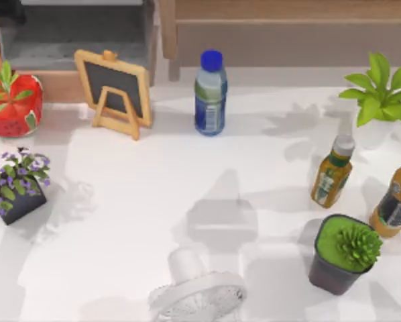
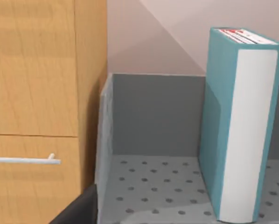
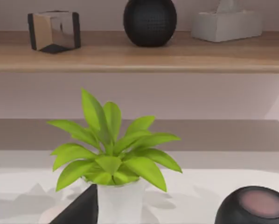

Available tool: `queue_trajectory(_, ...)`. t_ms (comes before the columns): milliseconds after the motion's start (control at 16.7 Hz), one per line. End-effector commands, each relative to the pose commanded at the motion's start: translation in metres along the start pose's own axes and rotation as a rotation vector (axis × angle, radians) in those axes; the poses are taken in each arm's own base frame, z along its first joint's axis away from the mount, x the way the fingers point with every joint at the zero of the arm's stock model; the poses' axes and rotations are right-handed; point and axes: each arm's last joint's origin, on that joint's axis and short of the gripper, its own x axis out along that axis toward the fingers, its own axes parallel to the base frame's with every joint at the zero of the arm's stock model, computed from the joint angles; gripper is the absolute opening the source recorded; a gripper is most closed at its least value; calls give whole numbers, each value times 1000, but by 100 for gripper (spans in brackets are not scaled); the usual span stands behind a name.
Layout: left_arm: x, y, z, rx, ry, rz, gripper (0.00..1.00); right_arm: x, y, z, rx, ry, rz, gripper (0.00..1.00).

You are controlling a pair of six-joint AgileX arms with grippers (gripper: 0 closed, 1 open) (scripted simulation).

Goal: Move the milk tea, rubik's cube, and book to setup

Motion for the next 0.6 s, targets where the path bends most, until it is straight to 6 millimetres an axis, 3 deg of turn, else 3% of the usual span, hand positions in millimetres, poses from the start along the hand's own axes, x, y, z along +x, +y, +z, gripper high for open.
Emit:
queue_trajectory(300,110,-32,-30,4,40,-7,100,0,0,0,0,0,0,100)
queue_trajectory(420,140,-43,-47,4,43,-11,100,0,0,0,0,0,0,100)
queue_trajectory(600,166,-55,-65,4,38,-15,100,0,0,0,0,0,0,100)
